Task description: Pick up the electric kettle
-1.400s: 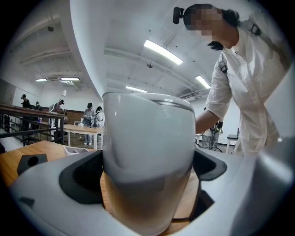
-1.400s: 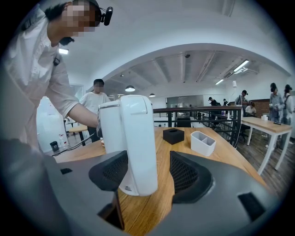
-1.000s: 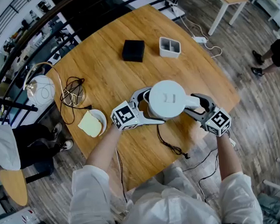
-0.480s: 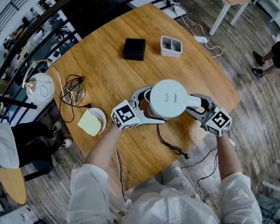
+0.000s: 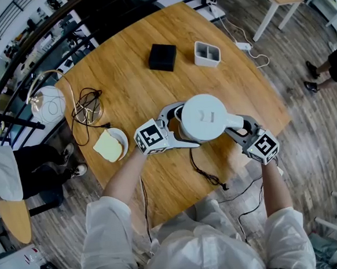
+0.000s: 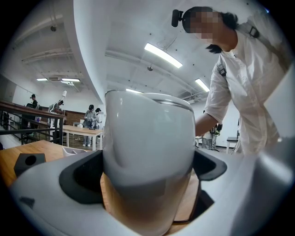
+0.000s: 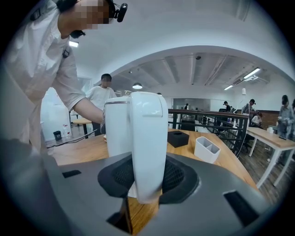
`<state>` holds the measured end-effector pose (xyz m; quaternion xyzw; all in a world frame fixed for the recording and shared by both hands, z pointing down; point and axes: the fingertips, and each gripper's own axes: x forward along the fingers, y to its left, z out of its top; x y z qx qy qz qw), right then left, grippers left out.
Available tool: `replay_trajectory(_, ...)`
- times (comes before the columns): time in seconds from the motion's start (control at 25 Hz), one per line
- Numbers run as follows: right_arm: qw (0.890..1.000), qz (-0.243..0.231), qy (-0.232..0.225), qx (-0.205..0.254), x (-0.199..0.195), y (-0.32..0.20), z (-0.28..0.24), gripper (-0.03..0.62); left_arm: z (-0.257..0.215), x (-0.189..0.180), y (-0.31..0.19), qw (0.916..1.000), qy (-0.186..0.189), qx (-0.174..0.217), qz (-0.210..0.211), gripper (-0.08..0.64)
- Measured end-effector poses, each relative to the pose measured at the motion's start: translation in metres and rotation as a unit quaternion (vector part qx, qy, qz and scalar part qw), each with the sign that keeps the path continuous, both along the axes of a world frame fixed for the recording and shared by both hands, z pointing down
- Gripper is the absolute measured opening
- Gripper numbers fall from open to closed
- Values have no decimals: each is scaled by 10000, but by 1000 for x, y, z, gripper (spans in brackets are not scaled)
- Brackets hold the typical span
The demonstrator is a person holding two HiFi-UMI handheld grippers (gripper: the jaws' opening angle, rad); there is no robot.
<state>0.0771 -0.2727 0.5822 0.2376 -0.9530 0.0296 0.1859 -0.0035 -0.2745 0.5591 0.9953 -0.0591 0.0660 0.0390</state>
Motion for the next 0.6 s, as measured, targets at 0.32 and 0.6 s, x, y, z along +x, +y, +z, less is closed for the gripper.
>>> replay_trajectory(0.32,10000,53,-33,6,-1,0,1,117,1,-1,1,10000,-27,4,-1,586)
replay_trajectory(0.6,10000,9,59,43,-2,-1,-6,117,-5,-2,1,10000,-3,-13,-54,584)
